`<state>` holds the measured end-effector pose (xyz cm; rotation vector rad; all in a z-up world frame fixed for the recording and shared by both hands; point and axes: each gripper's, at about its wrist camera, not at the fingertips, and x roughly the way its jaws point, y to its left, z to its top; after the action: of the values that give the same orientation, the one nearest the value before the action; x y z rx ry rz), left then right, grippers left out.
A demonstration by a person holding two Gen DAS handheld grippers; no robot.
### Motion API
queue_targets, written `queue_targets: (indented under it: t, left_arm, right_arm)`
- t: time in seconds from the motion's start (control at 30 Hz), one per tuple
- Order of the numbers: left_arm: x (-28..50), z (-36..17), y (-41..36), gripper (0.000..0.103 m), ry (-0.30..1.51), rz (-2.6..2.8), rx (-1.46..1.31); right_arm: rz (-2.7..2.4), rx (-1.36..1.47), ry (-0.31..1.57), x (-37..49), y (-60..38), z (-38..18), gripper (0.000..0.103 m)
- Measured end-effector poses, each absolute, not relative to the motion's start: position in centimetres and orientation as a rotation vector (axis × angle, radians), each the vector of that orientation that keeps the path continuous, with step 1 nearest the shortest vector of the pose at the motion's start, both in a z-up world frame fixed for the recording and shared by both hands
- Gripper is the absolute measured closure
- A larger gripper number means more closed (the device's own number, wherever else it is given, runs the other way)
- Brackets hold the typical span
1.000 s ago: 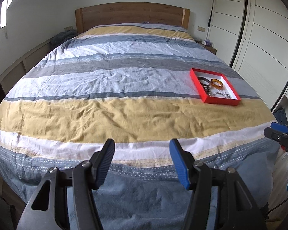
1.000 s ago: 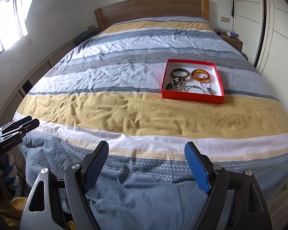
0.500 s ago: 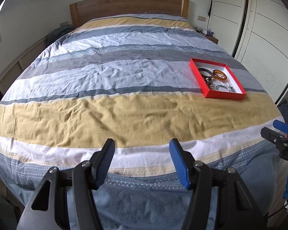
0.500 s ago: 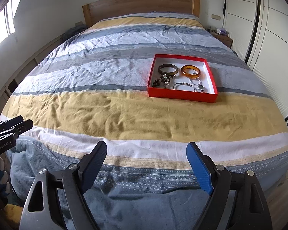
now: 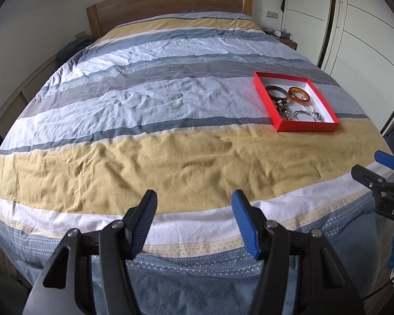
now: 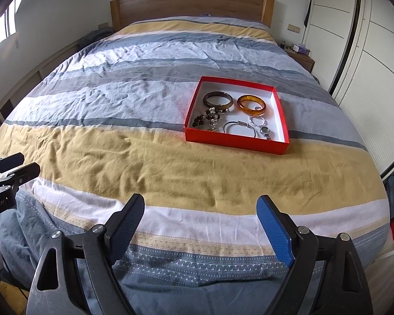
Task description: Organize jewelry
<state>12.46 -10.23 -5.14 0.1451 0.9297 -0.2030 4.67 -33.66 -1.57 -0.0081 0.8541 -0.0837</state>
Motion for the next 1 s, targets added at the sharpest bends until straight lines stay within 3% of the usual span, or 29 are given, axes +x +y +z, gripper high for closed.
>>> queue_targets:
  t: [1.0]
  left_arm:
    - [15.2,-9.3,-11.2,0.046,1.021,-0.179,0.137]
  right_arm:
    - [-0.09,-0.037,0.919,8.3,-34.3,-5.8,0.016]
